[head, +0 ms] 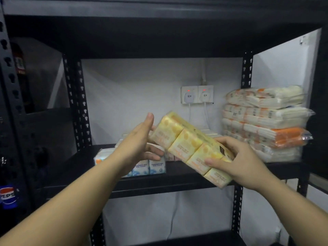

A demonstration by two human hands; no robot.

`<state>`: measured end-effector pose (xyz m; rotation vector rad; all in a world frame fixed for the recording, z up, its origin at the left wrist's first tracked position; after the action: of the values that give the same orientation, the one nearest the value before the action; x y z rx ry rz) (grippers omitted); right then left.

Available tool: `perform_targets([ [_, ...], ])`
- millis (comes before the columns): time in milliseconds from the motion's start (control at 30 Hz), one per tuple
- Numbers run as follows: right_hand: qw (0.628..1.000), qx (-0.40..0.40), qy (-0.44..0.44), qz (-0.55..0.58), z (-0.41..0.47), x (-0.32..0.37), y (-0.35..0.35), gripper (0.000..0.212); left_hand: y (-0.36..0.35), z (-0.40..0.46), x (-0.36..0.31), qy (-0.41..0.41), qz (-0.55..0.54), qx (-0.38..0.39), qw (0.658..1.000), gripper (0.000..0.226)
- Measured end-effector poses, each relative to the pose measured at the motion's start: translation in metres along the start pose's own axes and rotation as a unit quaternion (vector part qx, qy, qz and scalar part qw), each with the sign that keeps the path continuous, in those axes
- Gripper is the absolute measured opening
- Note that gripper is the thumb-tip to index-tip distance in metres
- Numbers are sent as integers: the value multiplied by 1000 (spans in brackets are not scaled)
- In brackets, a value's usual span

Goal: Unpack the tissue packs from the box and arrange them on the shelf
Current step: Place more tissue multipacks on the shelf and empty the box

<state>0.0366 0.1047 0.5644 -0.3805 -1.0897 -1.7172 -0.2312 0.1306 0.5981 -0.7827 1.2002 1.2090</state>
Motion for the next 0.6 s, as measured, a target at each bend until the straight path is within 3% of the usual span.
perform_targets([
  [167,991,-18,14,-133,-7,12,7,62,-4,4,-6,92,9,77,993,56],
  [267,985,-91,22,-144,-8,11,15,54,-2,8,0,70,-48,82,993,49],
  [367,979,-177,-40,-92,-7,-4,25,71,-2,8,6,21,-92,82,992,44],
  [433,979,-163,-121,-5,-4,-14,23,91,-4,7,9,-16,-103,90,990,42],
  [500,973,-117,-168,108,0,-21,14,81,-4,6,11,-53,-100,94,989,49],
  [600,972,-120,-158,126,6,-24,17,80,-2,3,16,-90,-40,102,990,60],
])
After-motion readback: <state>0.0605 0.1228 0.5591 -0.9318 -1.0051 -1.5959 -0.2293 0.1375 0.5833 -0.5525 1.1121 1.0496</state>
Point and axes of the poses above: each hand's wrist, its own z-axis towards the middle knuckle, its own y-axis out of the back of the hand, x = y × z, the point moved 5 cm from there along z, towards the middle knuckle, and after that the axes turned 7 degrees about x, right-handed, at the moved point
